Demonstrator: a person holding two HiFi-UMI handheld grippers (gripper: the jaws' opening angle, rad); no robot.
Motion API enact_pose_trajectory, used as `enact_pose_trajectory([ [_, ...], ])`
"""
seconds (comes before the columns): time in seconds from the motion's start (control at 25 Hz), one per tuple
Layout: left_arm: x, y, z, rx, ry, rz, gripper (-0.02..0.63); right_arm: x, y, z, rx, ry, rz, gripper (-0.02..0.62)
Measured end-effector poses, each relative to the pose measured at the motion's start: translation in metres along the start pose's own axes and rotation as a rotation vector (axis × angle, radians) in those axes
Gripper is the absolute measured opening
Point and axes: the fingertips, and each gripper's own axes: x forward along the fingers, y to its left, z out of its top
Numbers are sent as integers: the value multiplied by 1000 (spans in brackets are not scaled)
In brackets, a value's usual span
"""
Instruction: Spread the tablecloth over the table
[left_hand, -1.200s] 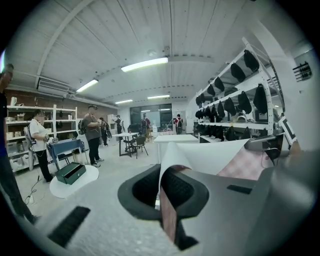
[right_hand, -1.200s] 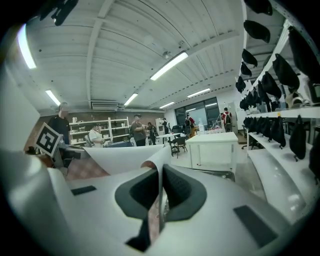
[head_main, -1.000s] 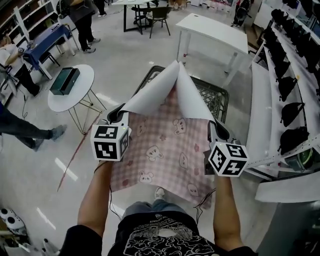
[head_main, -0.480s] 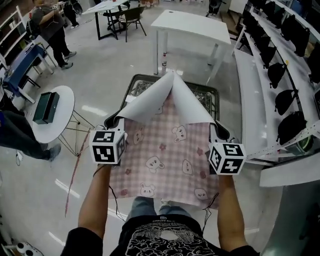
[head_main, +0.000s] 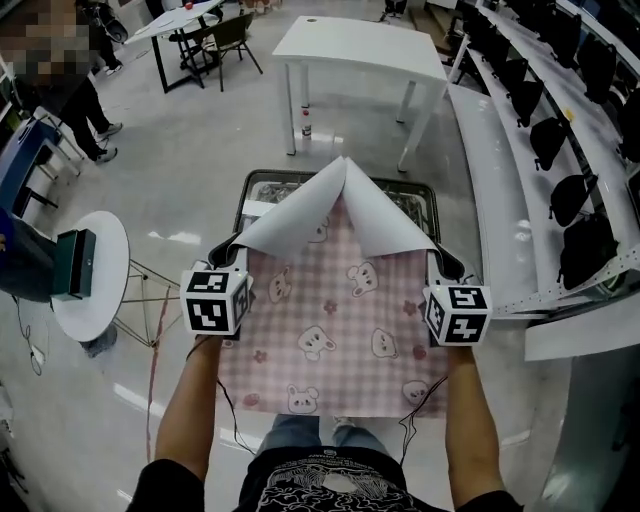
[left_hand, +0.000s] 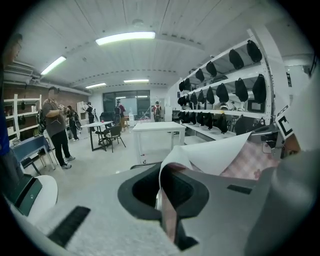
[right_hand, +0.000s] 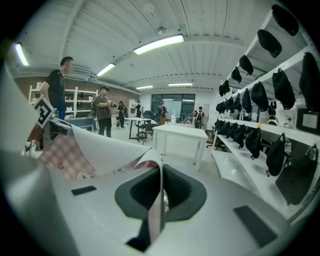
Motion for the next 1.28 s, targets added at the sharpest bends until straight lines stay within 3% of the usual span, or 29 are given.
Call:
enact_pose_trajectory([
  [0.32,-49,-5,-1,40,44,-56,8,-67,0,0,-52,59,-87,6],
  [0.72,-19,-10,-37,104,107,-81,9,-53,-29,-35,-254,94,-182,6],
  [1.08,1,-51,-101,166,213,-157,18,-45,-22,-77,-488,169,-178,8],
  [1.28,14,-63,-122,178,241,-161,26,-37,-11,-117,-501,244,-154,8],
])
